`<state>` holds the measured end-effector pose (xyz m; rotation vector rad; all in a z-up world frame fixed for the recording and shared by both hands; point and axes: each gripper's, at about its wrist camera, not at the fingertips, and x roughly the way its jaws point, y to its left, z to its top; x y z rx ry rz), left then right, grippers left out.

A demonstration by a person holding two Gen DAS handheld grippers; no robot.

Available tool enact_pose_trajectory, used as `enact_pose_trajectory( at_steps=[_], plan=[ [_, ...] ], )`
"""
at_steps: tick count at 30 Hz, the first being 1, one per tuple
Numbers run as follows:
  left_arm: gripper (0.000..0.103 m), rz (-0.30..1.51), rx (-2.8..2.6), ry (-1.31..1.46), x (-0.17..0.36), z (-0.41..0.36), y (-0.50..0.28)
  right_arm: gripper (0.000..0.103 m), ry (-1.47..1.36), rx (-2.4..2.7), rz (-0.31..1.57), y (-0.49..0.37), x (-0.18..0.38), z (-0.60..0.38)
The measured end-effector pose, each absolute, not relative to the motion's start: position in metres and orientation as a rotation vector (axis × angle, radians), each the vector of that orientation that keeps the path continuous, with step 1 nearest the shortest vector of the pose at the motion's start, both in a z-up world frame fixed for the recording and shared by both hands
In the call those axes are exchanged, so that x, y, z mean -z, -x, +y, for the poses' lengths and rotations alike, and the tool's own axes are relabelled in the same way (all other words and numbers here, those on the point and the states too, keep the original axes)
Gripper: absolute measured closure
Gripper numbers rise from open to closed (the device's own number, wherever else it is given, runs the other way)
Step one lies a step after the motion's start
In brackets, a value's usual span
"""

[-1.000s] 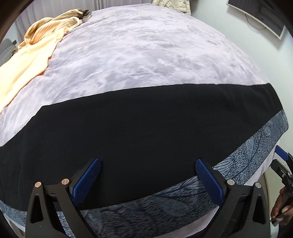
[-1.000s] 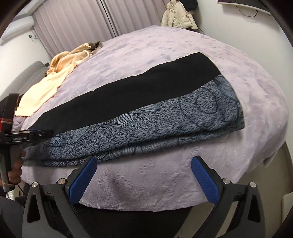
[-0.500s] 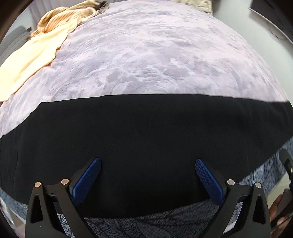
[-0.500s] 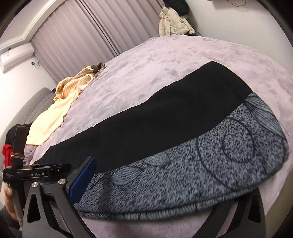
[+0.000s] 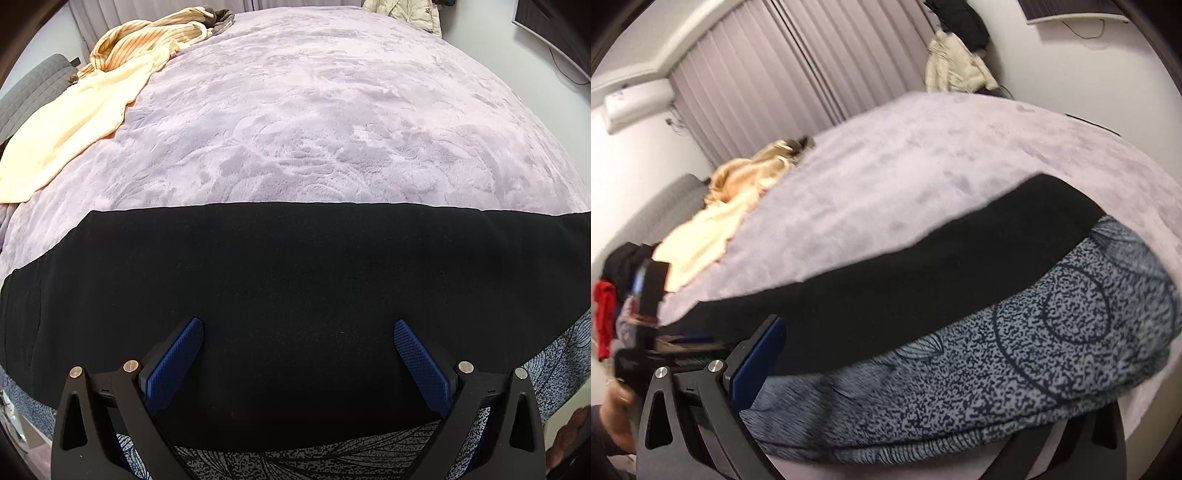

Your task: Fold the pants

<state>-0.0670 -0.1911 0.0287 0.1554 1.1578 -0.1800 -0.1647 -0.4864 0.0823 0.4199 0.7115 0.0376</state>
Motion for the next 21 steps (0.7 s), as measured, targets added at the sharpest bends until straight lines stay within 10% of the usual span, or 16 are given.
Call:
enact_pose_trajectory(
  at_steps=[1, 4, 21],
  plan=[
    [0.0, 1.15, 0.185, -0.161, -0.029, -0.193, 0.07, 0.005, -0.41, -0.044, 0.709, 0.16, -0.08, -0.487],
    [0.0, 1.144, 0.19, -0.172, -0.029, -0.194, 0.073, 0.07, -0.478, -0.02, 0.813, 0.14, -0.05, -0.501],
    [0.0, 1.133, 0.186, -0.036, -0.055, -0.185, 0.067, 0.068, -0.479, -0.128, 0.819, 0.142, -0.039, -0.51]
  ],
)
